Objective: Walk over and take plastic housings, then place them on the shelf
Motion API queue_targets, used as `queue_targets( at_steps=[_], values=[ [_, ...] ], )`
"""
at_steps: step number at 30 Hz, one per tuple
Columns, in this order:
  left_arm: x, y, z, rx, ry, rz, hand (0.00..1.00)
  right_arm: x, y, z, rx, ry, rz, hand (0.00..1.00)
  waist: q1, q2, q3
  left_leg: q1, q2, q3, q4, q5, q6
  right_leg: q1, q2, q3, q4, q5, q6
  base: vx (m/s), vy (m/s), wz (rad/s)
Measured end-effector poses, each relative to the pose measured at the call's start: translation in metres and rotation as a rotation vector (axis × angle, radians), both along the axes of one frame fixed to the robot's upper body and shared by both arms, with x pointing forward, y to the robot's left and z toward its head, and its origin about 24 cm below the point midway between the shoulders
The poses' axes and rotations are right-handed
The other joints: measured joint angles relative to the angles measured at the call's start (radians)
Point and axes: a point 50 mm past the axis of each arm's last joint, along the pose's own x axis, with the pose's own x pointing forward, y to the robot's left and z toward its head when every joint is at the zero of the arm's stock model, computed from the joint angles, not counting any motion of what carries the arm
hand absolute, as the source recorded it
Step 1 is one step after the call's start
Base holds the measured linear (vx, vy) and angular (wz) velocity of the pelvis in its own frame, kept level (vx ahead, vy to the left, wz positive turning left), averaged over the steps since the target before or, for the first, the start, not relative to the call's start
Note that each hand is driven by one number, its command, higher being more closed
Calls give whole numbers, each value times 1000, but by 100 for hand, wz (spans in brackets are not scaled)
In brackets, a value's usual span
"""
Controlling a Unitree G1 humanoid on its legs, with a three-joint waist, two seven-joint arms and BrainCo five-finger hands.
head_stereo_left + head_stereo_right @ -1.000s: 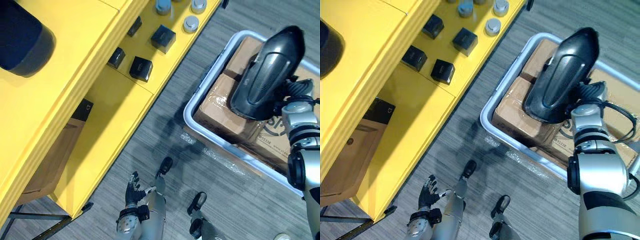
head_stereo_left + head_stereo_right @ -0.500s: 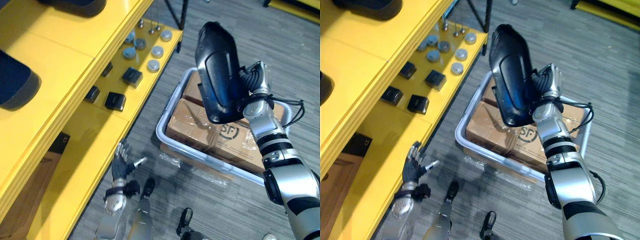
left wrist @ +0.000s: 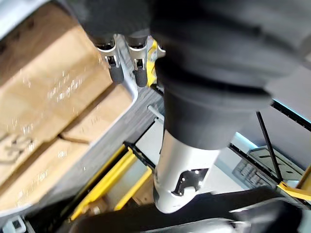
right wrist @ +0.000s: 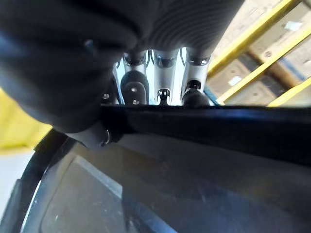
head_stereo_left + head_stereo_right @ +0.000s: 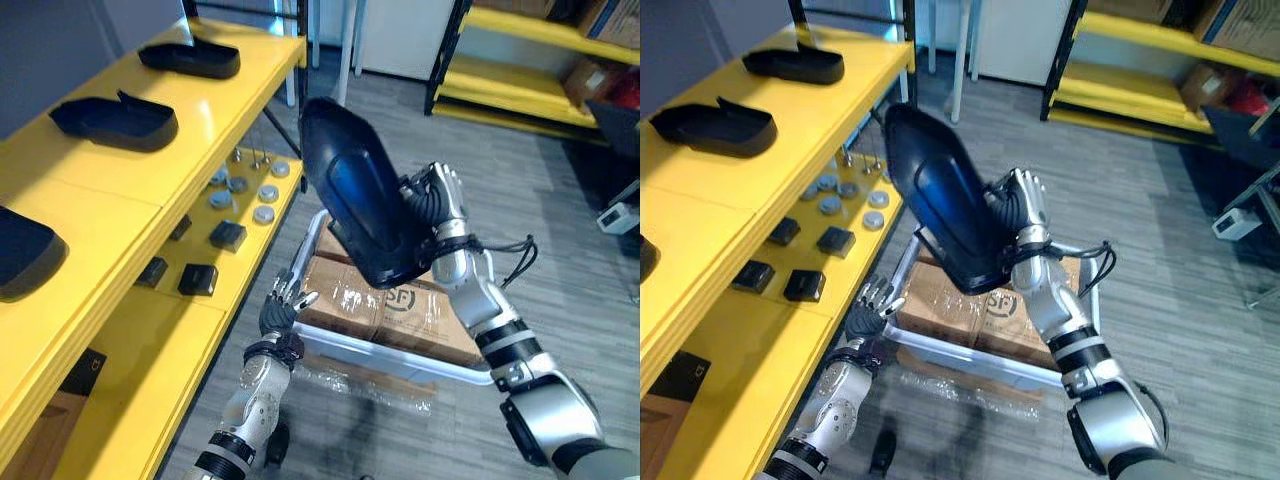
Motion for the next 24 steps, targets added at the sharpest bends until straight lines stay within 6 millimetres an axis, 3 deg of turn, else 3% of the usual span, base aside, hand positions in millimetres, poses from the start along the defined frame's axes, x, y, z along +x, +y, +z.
queue_targets(
  at_steps=[4, 9, 11, 13, 14, 19, 24],
  values=[
    [-3, -11, -9, -38, 56, -41, 0, -16, 30, -15, 16, -4, 108, 100, 1, 0, -39, 14, -2, -2, 0, -5, 1, 33, 2, -2, -38, 16, 1, 5, 6, 1],
    [-6, -12, -14, -152, 107, -43, 0, -34, 34, -35, 102, 5, 123, 100, 5, 1, -66, 28, -7, -18, 0, -10, -3, 66, 4, -19, -64, 23, 0, 12, 24, 10],
    [-5, -13, -10, -194, 102, -44, 0, -38, 32, -43, 118, 20, 117, 100, 4, 0, -69, 37, -7, -23, 0, -13, -5, 82, 6, -22, -71, 24, -1, 18, 28, 8],
    [-6, -18, 9, -277, 29, -55, 0, -45, 36, -66, 154, 106, 137, 100, 4, 1, -88, 40, -7, -31, 0, -17, -10, 92, 9, -26, -84, 27, -4, 22, 17, 8],
    [-6, -19, 15, -295, 1, -59, 100, -48, 38, -74, 159, 136, 149, 100, 4, 0, -93, 40, -7, -33, 0, -18, -11, 96, 10, -27, -89, 27, -5, 27, 7, 7],
    [-3, 0, 28, -356, -81, 47, 100, -60, 39, -100, 273, 233, 170, 100, 3, 6, -118, 56, -8, -38, 0, -21, -17, 110, 19, -33, -97, 27, -11, 47, 3, 2],
    [-3, 3, 36, -336, -123, 62, 100, -71, 38, -98, 314, 204, 201, 100, -2, 11, -137, 63, -20, -43, 0, -23, -19, 119, 9, -40, -96, 21, -9, 40, 36, 5]
  ],
)
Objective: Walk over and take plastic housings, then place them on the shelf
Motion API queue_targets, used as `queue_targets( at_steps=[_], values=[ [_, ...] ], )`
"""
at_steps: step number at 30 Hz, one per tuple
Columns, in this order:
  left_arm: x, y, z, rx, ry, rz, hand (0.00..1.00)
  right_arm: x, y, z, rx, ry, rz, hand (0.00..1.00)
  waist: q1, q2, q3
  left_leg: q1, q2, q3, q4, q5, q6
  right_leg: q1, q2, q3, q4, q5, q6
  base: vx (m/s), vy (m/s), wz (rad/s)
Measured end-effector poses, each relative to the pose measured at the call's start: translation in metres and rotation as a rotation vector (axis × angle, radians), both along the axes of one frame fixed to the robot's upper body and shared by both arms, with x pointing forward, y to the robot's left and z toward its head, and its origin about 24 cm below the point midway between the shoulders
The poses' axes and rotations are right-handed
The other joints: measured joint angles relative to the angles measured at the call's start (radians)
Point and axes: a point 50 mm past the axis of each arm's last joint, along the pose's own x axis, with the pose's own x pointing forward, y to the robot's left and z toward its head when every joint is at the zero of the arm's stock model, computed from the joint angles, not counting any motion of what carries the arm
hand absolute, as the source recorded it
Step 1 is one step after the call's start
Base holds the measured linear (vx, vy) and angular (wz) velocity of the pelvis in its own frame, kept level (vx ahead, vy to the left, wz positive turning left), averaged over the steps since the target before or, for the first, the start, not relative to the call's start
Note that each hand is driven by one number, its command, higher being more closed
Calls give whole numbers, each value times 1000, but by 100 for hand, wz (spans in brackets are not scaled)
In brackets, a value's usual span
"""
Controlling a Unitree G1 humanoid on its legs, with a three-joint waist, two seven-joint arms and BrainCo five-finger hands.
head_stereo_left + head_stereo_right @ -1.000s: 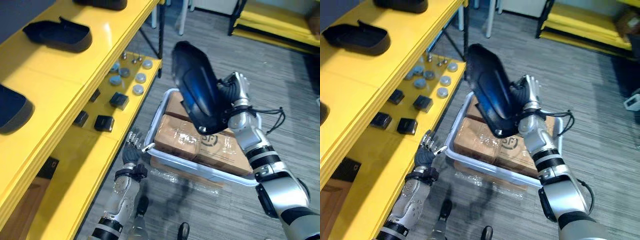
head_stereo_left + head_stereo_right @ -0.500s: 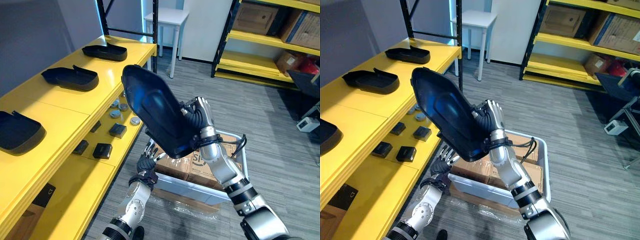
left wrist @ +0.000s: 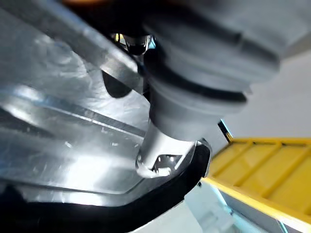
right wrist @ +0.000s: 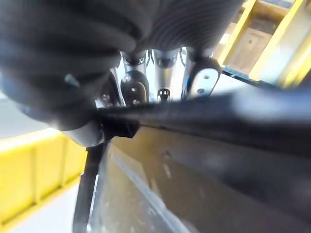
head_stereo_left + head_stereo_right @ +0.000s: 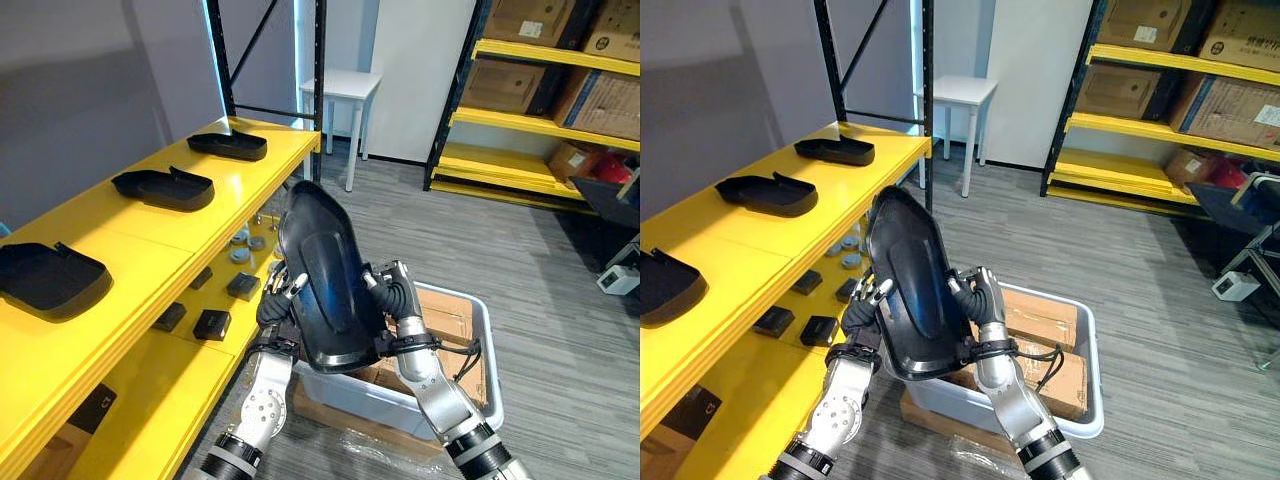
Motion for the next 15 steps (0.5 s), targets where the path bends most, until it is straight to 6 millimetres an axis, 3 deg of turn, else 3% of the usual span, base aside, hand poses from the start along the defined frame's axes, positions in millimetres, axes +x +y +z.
queue_targets(
  at_steps=[3, 15],
  values=[
    [-1, 0, -1, 35, -1, 6, 100, -3, -1, -4, 12, 13, 1, 100, -14, 0, -5, 3, -9, -21, 0, -1, 0, 12, -6, -20, 2, -8, 7, 24, 37, 20],
    [-7, 2, -13, 208, 27, -16, 100, -14, -4, -30, 19, 101, 1, 100, 3, -2, -20, 3, -13, -26, 0, -2, 1, 17, -9, -21, 0, -8, 9, 30, 23, 1]
  ],
)
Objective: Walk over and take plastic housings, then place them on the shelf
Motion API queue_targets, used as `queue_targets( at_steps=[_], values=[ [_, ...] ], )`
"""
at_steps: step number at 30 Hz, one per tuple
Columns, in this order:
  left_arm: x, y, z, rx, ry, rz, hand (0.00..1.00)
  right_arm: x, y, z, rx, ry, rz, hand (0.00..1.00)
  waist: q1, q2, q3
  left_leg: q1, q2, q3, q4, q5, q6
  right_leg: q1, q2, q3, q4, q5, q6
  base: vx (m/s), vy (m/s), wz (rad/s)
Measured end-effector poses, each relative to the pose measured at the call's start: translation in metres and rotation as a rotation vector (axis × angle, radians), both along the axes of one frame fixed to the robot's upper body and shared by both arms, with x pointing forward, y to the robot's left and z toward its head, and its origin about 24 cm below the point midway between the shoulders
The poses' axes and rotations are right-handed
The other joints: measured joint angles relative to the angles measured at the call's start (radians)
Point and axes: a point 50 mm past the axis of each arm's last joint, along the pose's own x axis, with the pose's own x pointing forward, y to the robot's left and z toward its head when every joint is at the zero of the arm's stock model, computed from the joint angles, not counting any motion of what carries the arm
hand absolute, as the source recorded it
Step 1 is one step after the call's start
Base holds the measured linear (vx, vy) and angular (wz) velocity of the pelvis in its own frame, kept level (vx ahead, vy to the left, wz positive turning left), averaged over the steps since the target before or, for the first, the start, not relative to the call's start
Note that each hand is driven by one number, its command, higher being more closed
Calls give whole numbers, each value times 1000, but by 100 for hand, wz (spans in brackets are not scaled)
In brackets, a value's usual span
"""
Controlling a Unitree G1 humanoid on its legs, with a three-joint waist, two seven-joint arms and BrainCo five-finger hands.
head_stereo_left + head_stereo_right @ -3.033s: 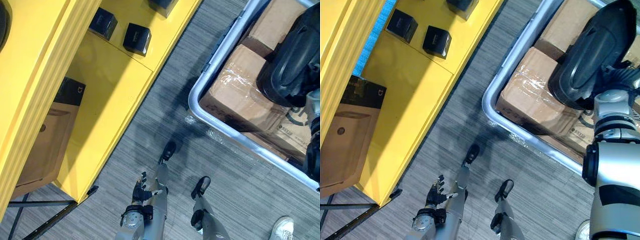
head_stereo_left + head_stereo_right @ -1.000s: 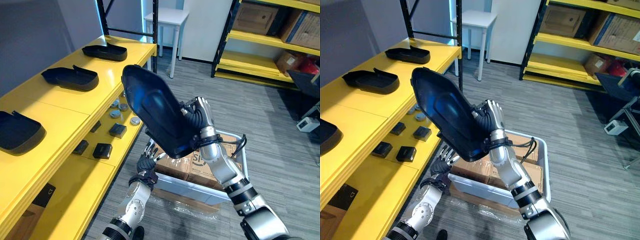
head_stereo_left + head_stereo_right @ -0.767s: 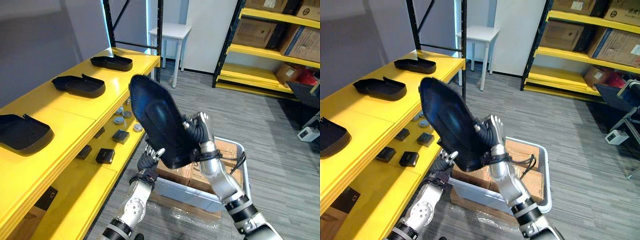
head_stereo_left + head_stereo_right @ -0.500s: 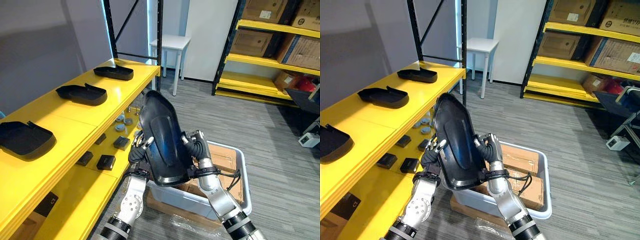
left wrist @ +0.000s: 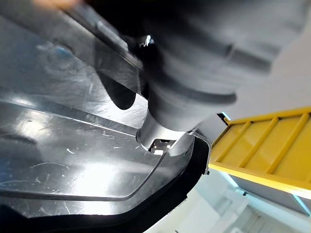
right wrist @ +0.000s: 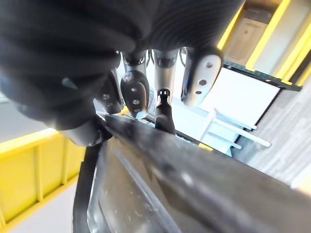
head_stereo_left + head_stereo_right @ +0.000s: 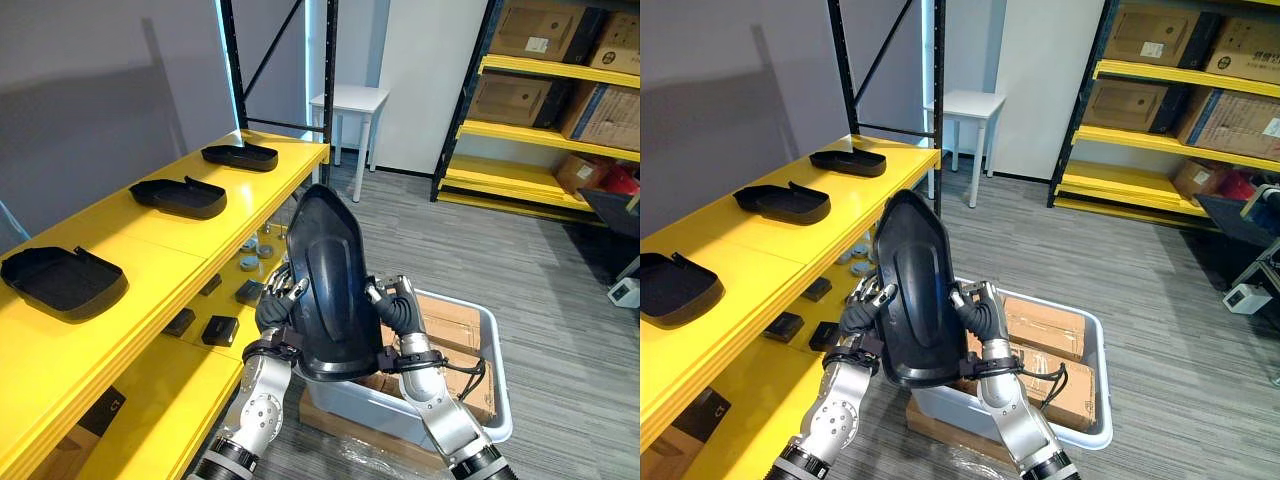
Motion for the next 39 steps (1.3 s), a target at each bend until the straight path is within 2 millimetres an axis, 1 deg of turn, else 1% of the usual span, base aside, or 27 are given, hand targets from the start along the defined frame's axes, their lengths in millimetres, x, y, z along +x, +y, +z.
queue_targets(
  at_steps=[3, 5, 9, 10, 12, 13, 14, 15, 16, 17, 18, 19, 20, 22, 26, 27, 28, 29, 34, 39],
  values=[
    [-1, 4, -1, 64, -11, 8, 100, -2, 2, -5, -10, 21, 15, 100, 0, 0, -3, 1, 0, -3, 0, 0, 0, 1, 1, -6, 1, 0, 0, 18, 9, 2],
    [-6, 7, -6, 113, -7, 16, 100, -6, 3, -12, -17, 46, 24, 100, -2, 1, -12, 3, -7, -16, 0, 1, 1, 8, -2, -18, 1, -2, 2, 26, 20, 13],
    [-21, 19, -18, 107, 25, 45, 100, -11, 12, -17, -46, 69, 87, 100, 8, 2, -17, 3, -11, -27, 0, 1, 1, 9, -3, -28, 10, -9, 3, 17, 24, 12],
    [-25, 23, -23, 104, 42, 56, 100, -13, 16, -18, -72, 69, 108, 100, 9, 3, -16, -1, -15, -45, 3, 2, 2, 9, -4, -45, 23, -17, 4, 0, 10, 48],
    [-28, 24, -27, 92, 54, 51, 100, -13, 15, -19, -97, 70, 118, 100, 15, 4, -16, -27, -28, -72, 24, 5, 4, 6, -9, -89, 42, -31, 6, 2, 23, 65],
    [-29, 24, -29, 74, 63, 49, 100, -13, 14, -19, -114, 66, 124, 100, 25, 5, -15, -54, -36, -44, 42, 0, 8, 5, -14, -119, 43, -33, 8, 12, 51, 58],
    [-29, 24, -30, 60, 68, 48, 100, -13, 14, -19, -118, 64, 127, 100, 26, 7, -14, -74, -29, 18, 59, -12, 31, 6, -16, -136, 43, -34, 10, 33, 85, 83],
    [-30, 24, -32, 34, 80, 50, 100, -12, 15, -17, -128, 58, 135, 100, 23, 12, -11, -112, -4, 160, 101, -30, 58, 10, -24, -175, 47, -38, 17, 27, 97, 81],
    [-32, 25, -38, 8, 100, 57, 100, -12, 16, -16, -138, 51, 146, 100, 27, 18, -7, -123, 15, 244, 122, -26, 61, 13, -33, -190, 62, -49, 31, 31, 103, 65],
    [-34, 27, -40, 1, 112, 63, 100, -11, 18, -15, -141, 46, 150, 100, 36, 18, -7, -121, 12, 252, 124, -19, 69, 15, -39, -189, 67, -55, 40, 35, 104, 31],
    [-38, 32, -46, -4, 132, 85, 100, -10, 24, -9, -170, 11, 171, 100, 40, 18, -7, -119, 1, 254, 121, -18, 71, 13, -55, -190, 74, -62, 48, 58, 108, 11],
    [-41, 35, -48, -11, 145, 95, 0, -7, 29, -1, -183, -23, 187, 100, 42, 19, -6, -117, -12, 258, 111, -18, 71, 11, -68, -192, 77, -66, 48, 62, 93, 8],
    [-41, 35, -49, -11, 147, 96, 0, -5, 31, 2, -193, -39, 191, 100, 45, 20, -6, -115, -17, 260, 105, -18, 71, 8, -75, -191, 79, -67, 51, 57, 73, 1],
    [-41, 32, -49, -1, 133, 56, 0, -2, 35, 11, -202, -72, 205, 100, 49, 19, -6, -107, -30, 274, 85, -3, 84, -3, -94, -187, 98, -72, 62, 54, 43, -5],
    [-47, 11, -56, 2, 166, -82, 0, -1, 42, 19, -168, -95, 217, 100, 46, 18, -6, -75, -39, 294, 44, 16, 107, -4, -110, -179, 107, -75, 70, 43, 5, -10],
    [-48, 8, -58, 1, 175, -96, 100, -2, 44, 21, -162, -101, 219, 100, 44, 18, -6, -72, -40, 298, 41, 16, 108, -4, -111, -177, 108, -75, 70, 35, -4, -14],
    [-51, 4, -61, -6, 192, -123, 100, -2, 46, 24, -155, -110, 225, 100, 35, 18, -6, -69, -40, 303, 37, 17, 108, -6, -112, -171, 107, -75, 70, 30, -3, -16],
    [-52, 2, -63, -14, 205, -143, 100, -2, 47, 25, -153, -111, 230, 100, 34, 18, -6, -61, -40, 310, 26, 19, 109, -8, -111, -162, 108, -76, 70, 24, -2, -17],
    [-54, -1, -65, -32, 214, -178, 100, -1, 48, 25, -149, -110, 234, 100, 12, 19, -6, -43, -39, 315, 1, 32, 110, -5, -112, -157, 108, -78, 70, 10, -5, -5],
    [-54, 0, -66, -64, 228, -174, 100, -3, 50, 27, -137, -122, 249, 100, 8, 19, -6, -43, -39, 314, 1, 33, 110, -5, -111, -158, 110, -80, 69, 0, 0, 0]
  ],
)
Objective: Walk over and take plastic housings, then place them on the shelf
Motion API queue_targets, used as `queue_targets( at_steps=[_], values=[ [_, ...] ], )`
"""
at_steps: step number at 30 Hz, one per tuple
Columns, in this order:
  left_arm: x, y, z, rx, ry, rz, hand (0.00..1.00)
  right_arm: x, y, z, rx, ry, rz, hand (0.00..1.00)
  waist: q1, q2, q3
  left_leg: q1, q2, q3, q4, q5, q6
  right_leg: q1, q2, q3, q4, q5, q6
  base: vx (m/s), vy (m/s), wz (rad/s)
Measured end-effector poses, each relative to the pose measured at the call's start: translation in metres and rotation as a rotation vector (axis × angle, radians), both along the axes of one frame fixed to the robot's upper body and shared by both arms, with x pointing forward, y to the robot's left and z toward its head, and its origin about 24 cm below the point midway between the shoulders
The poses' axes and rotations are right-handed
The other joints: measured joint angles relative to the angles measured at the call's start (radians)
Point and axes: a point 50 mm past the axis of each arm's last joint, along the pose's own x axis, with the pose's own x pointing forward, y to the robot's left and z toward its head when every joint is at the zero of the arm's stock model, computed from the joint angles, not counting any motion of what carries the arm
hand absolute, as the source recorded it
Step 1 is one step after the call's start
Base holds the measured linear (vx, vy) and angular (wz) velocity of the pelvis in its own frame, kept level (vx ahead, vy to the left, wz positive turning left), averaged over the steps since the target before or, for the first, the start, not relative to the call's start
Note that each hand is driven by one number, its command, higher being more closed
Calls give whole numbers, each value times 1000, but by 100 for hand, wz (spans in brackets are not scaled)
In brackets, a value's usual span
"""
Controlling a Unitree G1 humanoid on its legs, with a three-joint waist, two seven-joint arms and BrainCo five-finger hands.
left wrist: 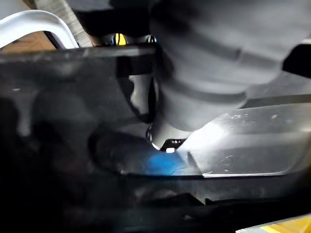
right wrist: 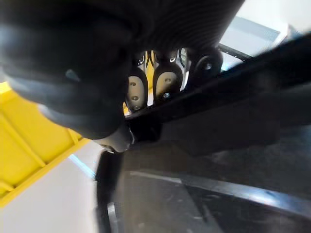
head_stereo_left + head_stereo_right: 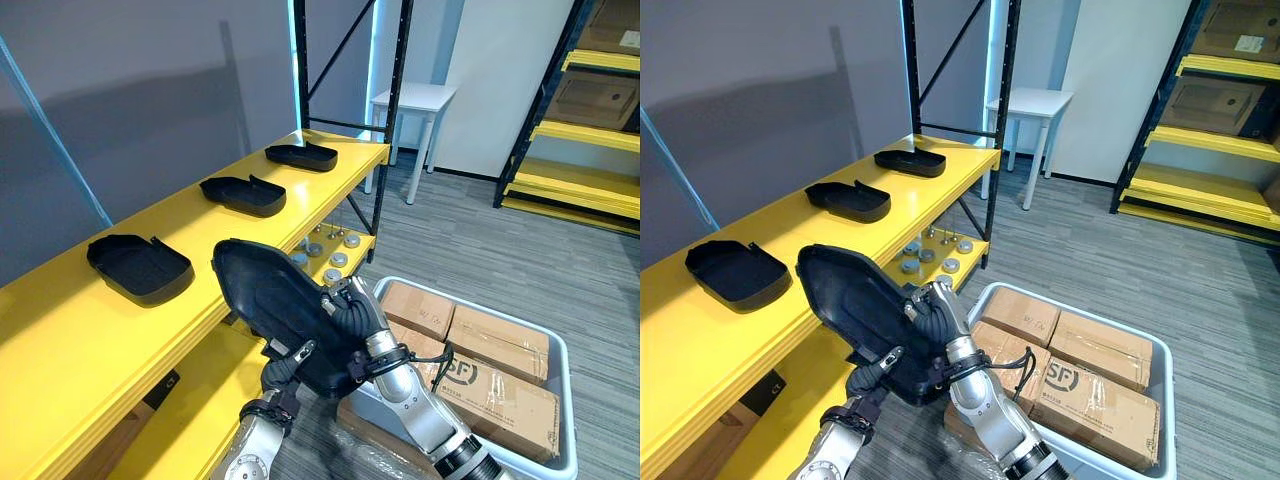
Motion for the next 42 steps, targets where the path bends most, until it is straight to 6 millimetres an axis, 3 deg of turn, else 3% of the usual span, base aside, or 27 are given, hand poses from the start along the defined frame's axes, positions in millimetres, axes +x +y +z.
queue_targets(
  at_steps=[5, 6, 9, 13, 15, 17, 18, 19, 20, 21, 22, 23, 24, 25, 27, 28, 29, 31, 33, 34, 35, 36, 37, 38, 40, 42],
  values=[
    [1, 2, 2, 0, -4, 25, 100, -3, 0, 0, 17, 0, -2, 100, -3, 0, 0, 0, -2, -5, 0, 1, 1, 2, -1, -5, 1, -2, -3, -5, 4, 2],
    [1, 2, 3, 0, -5, 31, 100, -4, -1, 0, 22, 0, -3, 0, -3, 0, 1, 0, -3, -6, 0, 1, 1, 3, -1, -6, 2, -2, -3, -7, 4, 4],
    [4, 6, 10, 16, -25, 97, 100, -9, 0, -1, 50, -4, 11, 0, -4, 0, 2, -1, -5, -14, 0, 3, 1, 5, 0, -13, 3, -4, -2, -6, 1, 10],
    [10, 36, 47, 98, -176, 361, 100, -17, -4, -14, 99, 51, 5, 0, 5, 1, 17, -23, -20, -69, 8, 10, 0, 18, -3, -81, 29, -25, 8, 8, -8, 43],
    [8, 52, 72, 203, -289, 499, 100, -15, -8, -15, 110, 57, -10, 0, 19, -3, 36, -76, -5, 35, 62, -26, 21, 22, -8, -127, 29, -27, 10, 17, 10, 81],
    [1, 65, 96, 399, -400, 665, 100, -11, -16, -16, 141, 67, -46, 0, 30, -9, 49, -141, 71, 341, 206, -88, 74, 40, -19, -200, 32, -36, 25, 64, 39, 99],
    [-2, 70, 99, 449, -407, 709, 100, -11, -17, -15, 148, 66, -54, 0, 46, -13, 52, -141, 75, 377, 223, -104, 81, 44, -29, -206, 32, -37, 28, 128, 98, 42],
    [-11, 81, 101, 551, -408, 796, 100, -10, -17, -13, 167, 59, -62, 0, 64, -22, 54, -140, 52, 383, 233, -126, 85, 54, -49, -221, 29, -41, 34, 117, 97, 20],
    [-15, 87, 102, 615, -402, 840, 100, -10, -17, -11, 183, 55, -66, 0, 65, -28, 53, -139, 34, 381, 234, -137, 84, 62, -66, -237, 32, -44, 39, 182, 129, 52],
    [-20, 94, 104, 736, -394, 909, 100, -9, -23, -11, 221, 53, -101, 0, 61, -32, 54, -131, 15, 408, 253, -187, 87, 77, -102, -284, 79, -49, 49, 231, 137, 104],
    [-21, 93, 103, 837, -381, 931, 100, -8, -33, -14, 235, 64, -148, 0, 50, -8, 58, -115, 11, 394, 268, -201, 90, 71, -153, -319, 244, -49, 48, 260, 163, 121],
    [-21, 93, 103, 886, -384, 930, 100, -8, -39, -17, 246, 76, -173, 0, 45, -9, 61, -93, -4, 365, 263, -205, 97, 66, -196, -325, 356, -45, 42, 311, 241, 146],
    [-21, 94, 104, 993, -387, 937, 100, -9, -48, -21, 267, 95, -211, 0, 32, -13, 67, -40, -36, 303, 244, -214, 109, 36, -277, -301, 583, 10, -39, 262, 225, 134],
    [-22, 98, 105, 1065, -389, 954, 100, -8, -53, -22, 282, 97, -232, 0, 20, -11, 73, -1, -58, 260, 221, -217, 114, -2, -314, -238, 732, 61, -113, 251, 205, 146],
    [-24, 105, 108, 1172, -387, 1005, 100, -8, -58, -18, 302, 81, -252, 0, 7, -9, 78, 56, -74, 177, 186, -221, 119, -119, -287, -75, 934, 30, -75, 249, 72, 136],
    [-26, 110, 109, 1242, -382, 1052, 100, -11, -63, -14, 331, 62, -269, 0, -2, -5, 85, 97, -87, 98, 166, -221, 121, -180, -233, -6, 952, -8, -70, 296, 23, 141],
    [-27, 111, 109, 1260, -378, 1064, 100, -13, -66, -12, 340, 50, -276, 0, -7, -5, 86, 112, -93, 69, 158, -221, 121, -201, -211, 16, 928, -27, -70, 287, -14, 174],
    [-28, 112, 110, 1296, -376, 1084, 100, -22, -81, -7, 410, 14, -303, 0, -25, -4, 87, 140, -120, -66, 154, -225, 109, -262, -88, 170, 700, -79, -47, 206, -61, 179],
    [-29, 113, 110, 1305, -374, 1089, 100, -29, -96, -7, 453, 4, -340, 0, -40, -6, 86, 143, -141, -154, 157, -227, 103, -290, -7, 328, 520, -86, -27, 178, -130, 168],
    [-31, 114, 108, 1312, -364, 1088, 100, -35, -108, -10, 462, 3, -388, 0, -53, -9, 85, 150, -161, -216, 157, -229, 100, -295, 25, 426, 408, -88, -21, 220, -196, 182],
    [-37, 117, 106, 1325, -349, 1085, 100, -41, -117, -15, 479, 22, -425, 0, -55, -25, 80, 160, -188, -258, 158, -231, 97, -289, 19, 464, 322, -43, -37, 195, -174, 145],
    [-41, 119, 106, 1335, -342, 1092, 100, -43, -120, -18, 485, 34, -436, 0, -54, -38, 78, 169, -207, -271, 160, -238, 88, -283, 7, 465, 282, 15, -48, 221, -198, 105],
    [-48, 123, 102, 1331, -312, 1097, 100, -46, -124, -22, 491, 56, -446, 0, -53, -33, 81, 170, -216, -297, 178, -257, 78, -261, -7, 446, 248, 55, -20, 230, -185, 69],
    [-56, 124, 101, 1319, -300, 1093, 100, -48, -129, -25, 498, 73, -452, 0, -43, -12, 71, 152, -192, -305, 193, -279, 58, -226, 15, 416, 170, 80, -34, 229, -176, 48],
    [-59, 127, 106, 1253, -333, 1076, 100, -49, -130, -19, 527, 59, -425, 0, -15, -9, 73, 125, -155, -320, 197, -291, 45, -187, 53, 385, 49, 133, -55, 211, -194, 32],
    [-50, 126, 103, 1116, -340, 1009, 100, -52, -136, -7, 534, 5, -414, 0, -36, -12, 76, 98, -138, -327, 195, -298, 27, -174, 56, 322, 17, 140, -63, 118, -162, 73]
  ],
)
